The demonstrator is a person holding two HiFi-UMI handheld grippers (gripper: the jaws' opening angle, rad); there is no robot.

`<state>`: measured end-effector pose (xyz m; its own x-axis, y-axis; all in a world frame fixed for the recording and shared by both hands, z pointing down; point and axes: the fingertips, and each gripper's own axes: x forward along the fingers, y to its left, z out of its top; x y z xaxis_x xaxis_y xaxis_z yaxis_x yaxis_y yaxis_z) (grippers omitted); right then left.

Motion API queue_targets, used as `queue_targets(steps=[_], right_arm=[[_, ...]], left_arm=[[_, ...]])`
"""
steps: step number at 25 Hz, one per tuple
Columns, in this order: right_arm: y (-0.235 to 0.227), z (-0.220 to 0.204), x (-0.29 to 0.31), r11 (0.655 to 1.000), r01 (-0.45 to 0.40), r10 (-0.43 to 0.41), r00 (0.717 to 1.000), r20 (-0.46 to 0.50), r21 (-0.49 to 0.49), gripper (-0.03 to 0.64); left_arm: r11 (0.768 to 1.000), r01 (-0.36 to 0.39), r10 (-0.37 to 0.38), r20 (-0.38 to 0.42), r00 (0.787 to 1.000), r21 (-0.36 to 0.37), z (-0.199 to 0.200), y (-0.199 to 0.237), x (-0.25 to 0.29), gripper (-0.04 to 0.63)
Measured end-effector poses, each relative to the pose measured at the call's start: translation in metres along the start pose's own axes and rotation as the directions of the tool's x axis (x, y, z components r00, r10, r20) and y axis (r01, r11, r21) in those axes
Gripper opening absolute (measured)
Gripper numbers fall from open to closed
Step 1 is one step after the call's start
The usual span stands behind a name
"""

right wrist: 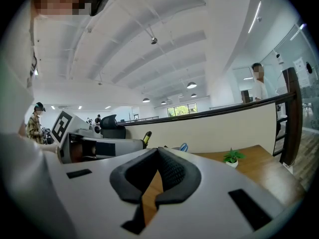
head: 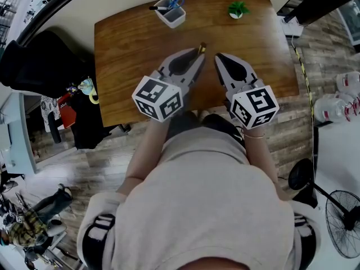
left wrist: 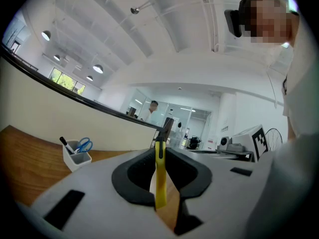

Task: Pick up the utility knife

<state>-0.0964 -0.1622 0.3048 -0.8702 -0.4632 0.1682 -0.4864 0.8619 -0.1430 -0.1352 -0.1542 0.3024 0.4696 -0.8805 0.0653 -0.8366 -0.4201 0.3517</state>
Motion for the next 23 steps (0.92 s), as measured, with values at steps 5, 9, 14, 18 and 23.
queue_targets(steps=[5,9,14,18,23], right_arm=[[0.001,-0.002,-0.002,1.0,0.002,-0.002,1.0,-0.014,-0.009,0.009],[0.0,-0.005,-0.001,1.0,0.008,-0.008,1.0,-0.021,-0.011,0.009],[-0.005,-0.01,-0.003,1.0,0.018,-0.018,1.0,-0.025,0.004,0.009],[-0.008,-0.011,-0.002,1.0,0.021,-0.021,0.999,-0.026,0.012,0.009],[-0.008,-0.009,0.0,1.0,0.015,-0.015,1.0,-0.018,0.009,0.009]], left_arm=[[1.0,0.006,-0.006,-0.003,1.0,-0.008,-0.002,-0.002,0.002,0.078],[1.0,0.01,-0.01,-0.007,1.0,-0.011,-0.004,-0.003,0.004,0.078],[1.0,0.005,-0.005,0.003,1.0,-0.011,-0.002,-0.003,0.004,0.078],[1.0,-0.001,0.002,0.009,1.0,-0.016,-0.001,-0.002,0.004,0.078],[1.0,-0.006,0.006,0.01,1.0,-0.02,-0.001,0.0,0.004,0.078]])
